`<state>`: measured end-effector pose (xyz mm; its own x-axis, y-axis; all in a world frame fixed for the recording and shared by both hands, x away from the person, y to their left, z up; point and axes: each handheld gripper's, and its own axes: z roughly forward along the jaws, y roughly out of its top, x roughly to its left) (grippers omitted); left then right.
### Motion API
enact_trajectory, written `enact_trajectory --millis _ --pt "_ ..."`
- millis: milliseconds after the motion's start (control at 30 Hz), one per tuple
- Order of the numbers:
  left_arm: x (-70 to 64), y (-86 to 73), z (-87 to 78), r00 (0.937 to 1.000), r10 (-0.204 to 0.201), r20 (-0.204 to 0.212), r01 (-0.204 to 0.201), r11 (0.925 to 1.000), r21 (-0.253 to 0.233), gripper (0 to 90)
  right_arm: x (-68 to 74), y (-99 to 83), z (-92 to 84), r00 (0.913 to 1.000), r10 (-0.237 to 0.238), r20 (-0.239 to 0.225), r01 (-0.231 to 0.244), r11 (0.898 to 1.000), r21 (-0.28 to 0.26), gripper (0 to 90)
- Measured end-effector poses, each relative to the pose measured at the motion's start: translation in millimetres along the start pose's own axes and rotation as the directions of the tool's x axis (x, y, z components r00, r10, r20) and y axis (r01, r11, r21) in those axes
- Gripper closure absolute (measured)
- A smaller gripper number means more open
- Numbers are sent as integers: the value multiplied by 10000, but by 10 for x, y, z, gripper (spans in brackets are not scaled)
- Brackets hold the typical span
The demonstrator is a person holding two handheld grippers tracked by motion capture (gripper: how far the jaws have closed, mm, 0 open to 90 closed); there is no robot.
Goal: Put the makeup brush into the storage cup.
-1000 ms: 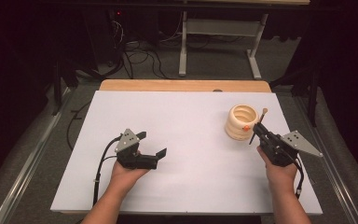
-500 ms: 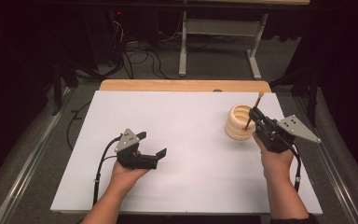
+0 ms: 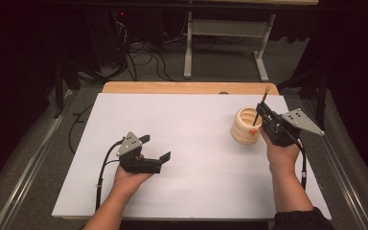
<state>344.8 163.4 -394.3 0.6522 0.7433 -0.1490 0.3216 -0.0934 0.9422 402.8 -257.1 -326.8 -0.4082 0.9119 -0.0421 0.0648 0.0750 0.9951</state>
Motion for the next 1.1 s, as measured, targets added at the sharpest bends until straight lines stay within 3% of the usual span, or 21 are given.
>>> enact_trajectory --millis 367,1100 --pt "4 2 -3 10000 -13 0 13 10000 -29 1 -98 -66 137 9993 160 325 -169 9995 285 853" --pt "17 9 -17 10000 -65 -41 65 9999 -113 2 -132 -195 303 9989 245 399 -279 9957 878 853"
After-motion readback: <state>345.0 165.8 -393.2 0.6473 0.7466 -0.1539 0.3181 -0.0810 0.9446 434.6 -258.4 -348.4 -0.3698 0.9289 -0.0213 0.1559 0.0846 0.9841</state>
